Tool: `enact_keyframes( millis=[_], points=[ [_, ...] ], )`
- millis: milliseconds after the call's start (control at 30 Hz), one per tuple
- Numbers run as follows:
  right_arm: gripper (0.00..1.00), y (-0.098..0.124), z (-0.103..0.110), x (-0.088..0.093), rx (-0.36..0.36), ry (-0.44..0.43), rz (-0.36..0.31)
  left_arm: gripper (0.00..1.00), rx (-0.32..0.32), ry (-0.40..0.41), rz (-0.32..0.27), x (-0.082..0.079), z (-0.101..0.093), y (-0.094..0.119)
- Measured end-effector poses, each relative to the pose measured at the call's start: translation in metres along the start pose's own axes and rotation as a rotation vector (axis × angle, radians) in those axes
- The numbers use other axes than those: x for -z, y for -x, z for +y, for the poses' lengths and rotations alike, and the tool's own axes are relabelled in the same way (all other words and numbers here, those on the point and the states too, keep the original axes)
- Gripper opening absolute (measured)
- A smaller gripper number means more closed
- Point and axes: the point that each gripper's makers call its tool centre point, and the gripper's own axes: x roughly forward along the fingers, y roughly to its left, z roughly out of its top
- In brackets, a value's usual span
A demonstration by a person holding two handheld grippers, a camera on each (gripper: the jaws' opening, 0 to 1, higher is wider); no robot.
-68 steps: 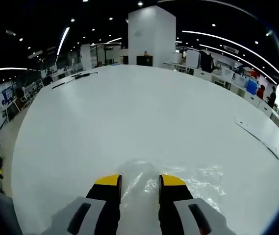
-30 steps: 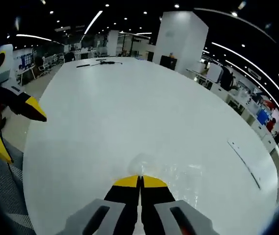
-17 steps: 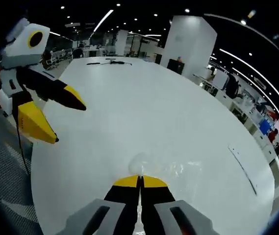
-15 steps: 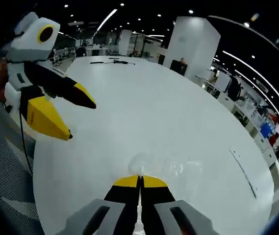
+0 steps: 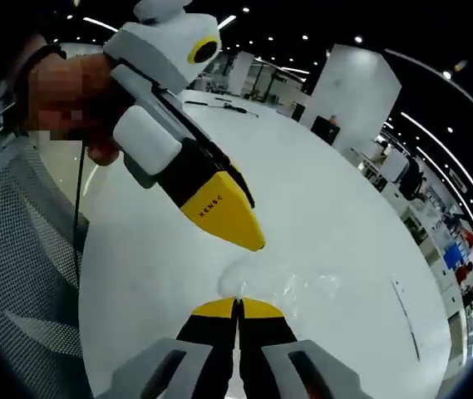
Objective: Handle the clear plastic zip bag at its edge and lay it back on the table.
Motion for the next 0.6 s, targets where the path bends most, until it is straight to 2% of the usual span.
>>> enact_keyframes(
  millis=[67, 300, 467, 600],
  points=[
    [0.00, 0.003, 0.001, -0.002, 0.004, 0.024, 0.000, 0.39, 0.010, -0.012, -0.003, -0.003, -0.002, -0.003],
    [0.00, 0.008, 0.007, -0.004, -0.001, 0.082, 0.001, 0.34, 0.037, -0.002, 0.056, 0.004, -0.009, -0.014],
    [0.00, 0.010, 0.014, -0.009, -0.010, 0.152, -0.006, 0.26, 0.047, 0.076, 0.079, 0.004, -0.005, -0.020],
    [0.00, 0.009, 0.023, -0.012, -0.027, 0.228, -0.001, 0.25, 0.039, 0.107, 0.090, 0.003, -0.005, -0.022]
  ],
)
